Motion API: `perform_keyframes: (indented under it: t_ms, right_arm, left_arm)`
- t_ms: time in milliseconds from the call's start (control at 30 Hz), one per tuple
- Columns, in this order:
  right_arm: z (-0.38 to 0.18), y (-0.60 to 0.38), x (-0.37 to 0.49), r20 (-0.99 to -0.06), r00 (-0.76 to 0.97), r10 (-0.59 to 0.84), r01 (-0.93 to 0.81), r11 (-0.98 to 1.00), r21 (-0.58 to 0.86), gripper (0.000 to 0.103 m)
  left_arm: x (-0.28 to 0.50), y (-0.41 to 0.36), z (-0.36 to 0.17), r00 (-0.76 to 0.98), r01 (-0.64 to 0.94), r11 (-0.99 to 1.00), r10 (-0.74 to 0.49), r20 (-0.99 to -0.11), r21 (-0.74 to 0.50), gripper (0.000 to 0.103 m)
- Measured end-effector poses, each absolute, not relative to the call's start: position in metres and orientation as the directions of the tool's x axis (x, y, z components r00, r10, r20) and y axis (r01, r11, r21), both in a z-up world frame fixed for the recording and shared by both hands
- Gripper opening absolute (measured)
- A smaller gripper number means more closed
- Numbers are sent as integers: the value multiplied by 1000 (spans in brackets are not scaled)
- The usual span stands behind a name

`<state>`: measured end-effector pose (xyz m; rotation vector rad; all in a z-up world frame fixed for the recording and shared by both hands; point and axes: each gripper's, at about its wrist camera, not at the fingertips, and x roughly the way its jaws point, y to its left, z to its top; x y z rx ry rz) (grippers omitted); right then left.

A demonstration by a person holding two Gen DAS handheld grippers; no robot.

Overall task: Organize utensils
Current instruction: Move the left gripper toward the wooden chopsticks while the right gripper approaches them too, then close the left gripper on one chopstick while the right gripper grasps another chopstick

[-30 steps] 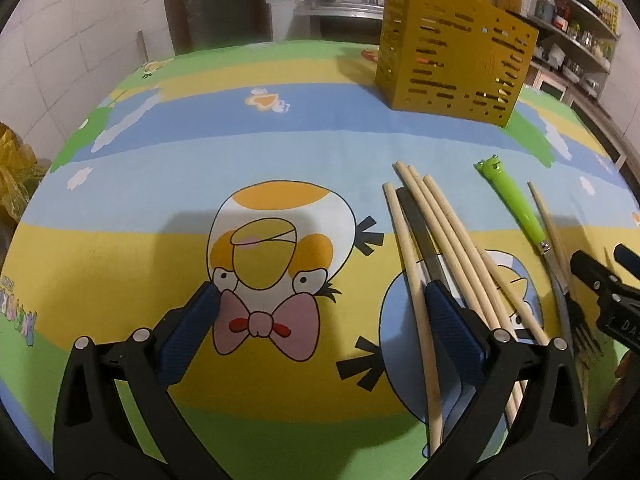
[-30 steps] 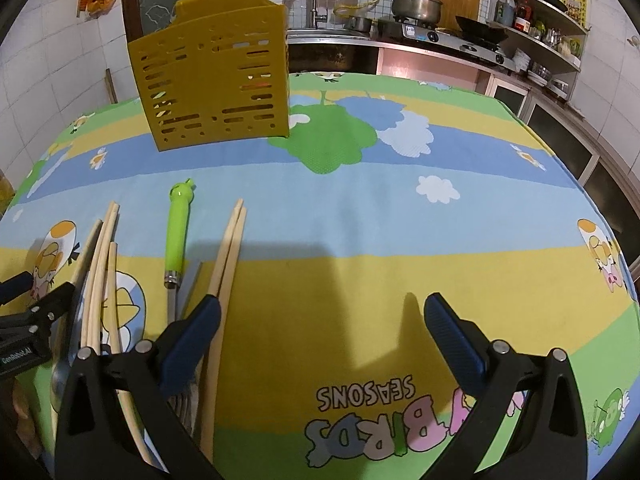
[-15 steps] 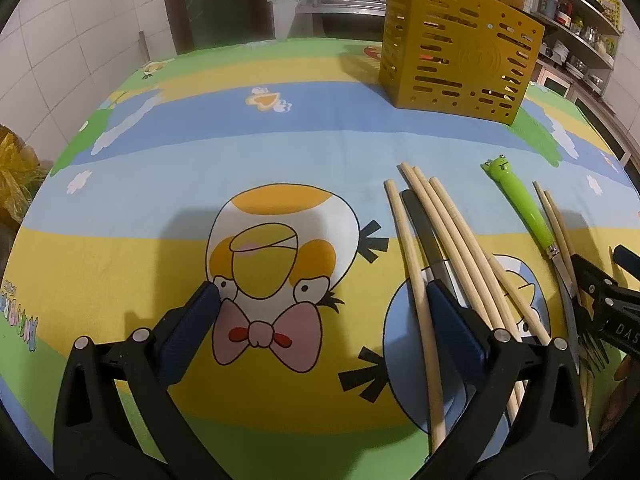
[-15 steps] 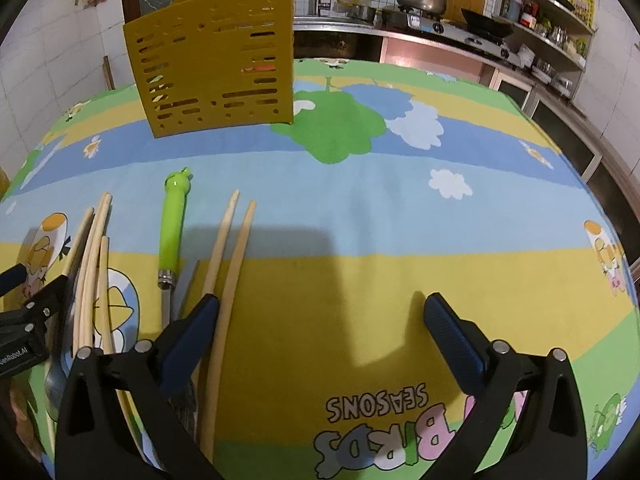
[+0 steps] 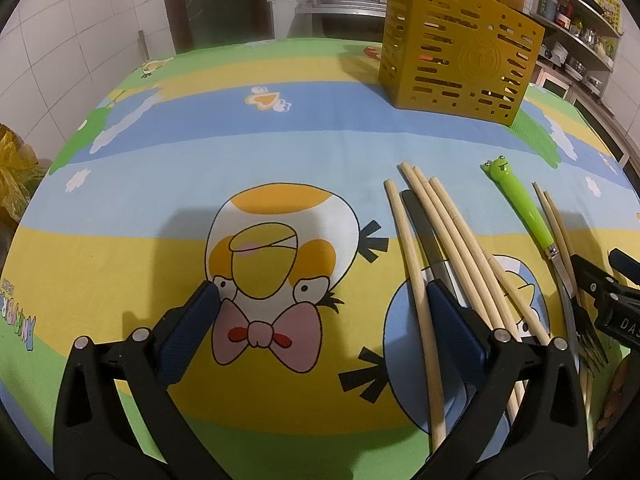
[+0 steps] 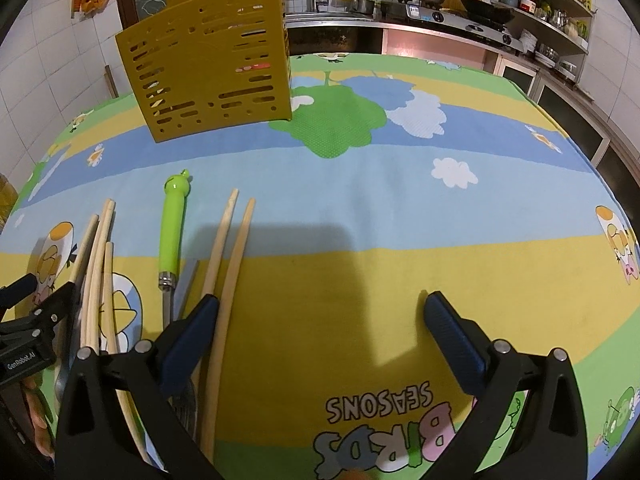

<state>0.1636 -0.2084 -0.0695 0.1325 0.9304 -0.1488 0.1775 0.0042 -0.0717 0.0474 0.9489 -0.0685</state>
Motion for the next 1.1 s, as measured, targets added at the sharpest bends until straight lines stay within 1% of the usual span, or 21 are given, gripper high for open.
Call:
perform_keyframes:
  t_ms: [1100]
  right_arm:
    - [-69,-206,165,-806,586,-86,192,981,35,99]
  left_arm:
    - [179,3,-72,581,79,997,-38,-813,10,98]
